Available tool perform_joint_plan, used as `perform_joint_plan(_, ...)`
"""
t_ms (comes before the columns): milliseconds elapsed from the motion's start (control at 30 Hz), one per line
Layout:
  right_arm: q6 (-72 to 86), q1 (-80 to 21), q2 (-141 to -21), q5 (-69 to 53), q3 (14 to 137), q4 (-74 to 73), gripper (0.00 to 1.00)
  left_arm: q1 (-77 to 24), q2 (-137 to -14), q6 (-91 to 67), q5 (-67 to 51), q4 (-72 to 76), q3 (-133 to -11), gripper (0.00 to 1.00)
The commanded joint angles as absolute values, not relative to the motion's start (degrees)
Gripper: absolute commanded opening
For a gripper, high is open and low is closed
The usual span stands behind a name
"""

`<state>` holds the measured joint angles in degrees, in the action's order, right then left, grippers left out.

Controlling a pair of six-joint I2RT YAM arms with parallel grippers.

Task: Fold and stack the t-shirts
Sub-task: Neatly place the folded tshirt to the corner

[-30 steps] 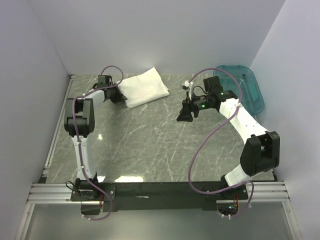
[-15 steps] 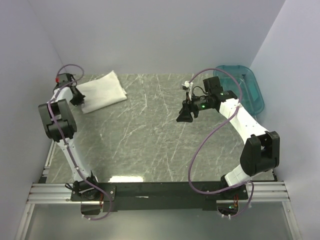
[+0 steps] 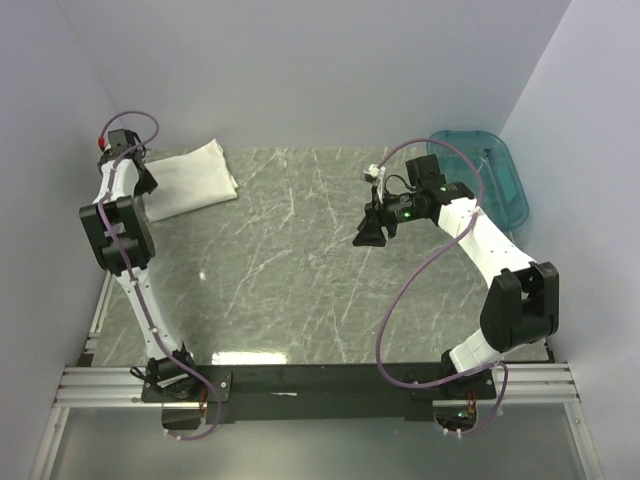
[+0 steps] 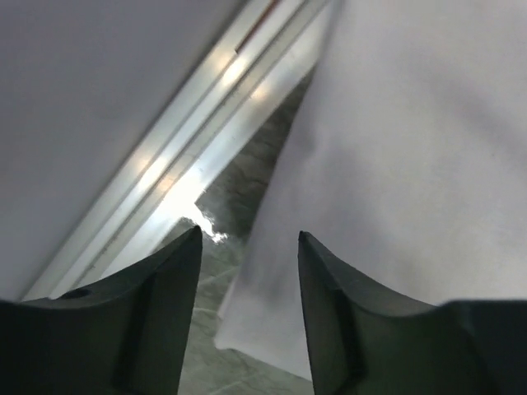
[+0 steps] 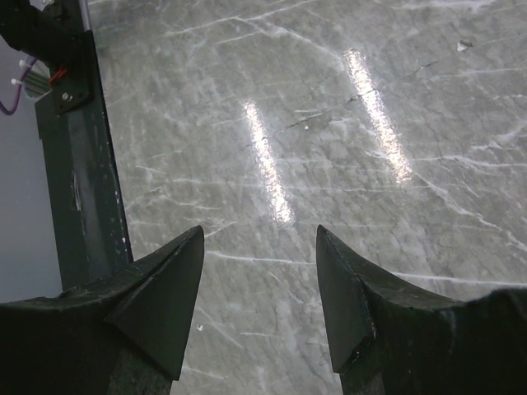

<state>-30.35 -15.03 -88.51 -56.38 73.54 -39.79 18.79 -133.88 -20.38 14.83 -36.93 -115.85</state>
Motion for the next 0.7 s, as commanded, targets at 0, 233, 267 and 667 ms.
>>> perform_joint_plan(0,-30.9,-15.6,-86.5,-55.6,73.7,-39.6,0.64,19.6,-130.5,-18.1,17.8,-35.8,-117.9,0.57)
perform_joint_plan(233,-30.6,-17.8,-85.1,-46.9,72.9,-37.4,0.64,19.0,-111.7,-20.6,0.8,-20.4,-104.9,0.61)
perform_joint_plan(267,-30.2,-17.8,-84.5,-45.6,72.6,-36.2,0.64,18.8,-109.6,-21.1,-0.4,-18.9,-101.1,0.62)
perform_joint_plan(667,-17.2,-16.9,-70.1,-13.7,65.0,-17.1,0.91,19.3,-78.2,-33.0,-22.0,5.8,-62.3,1.0)
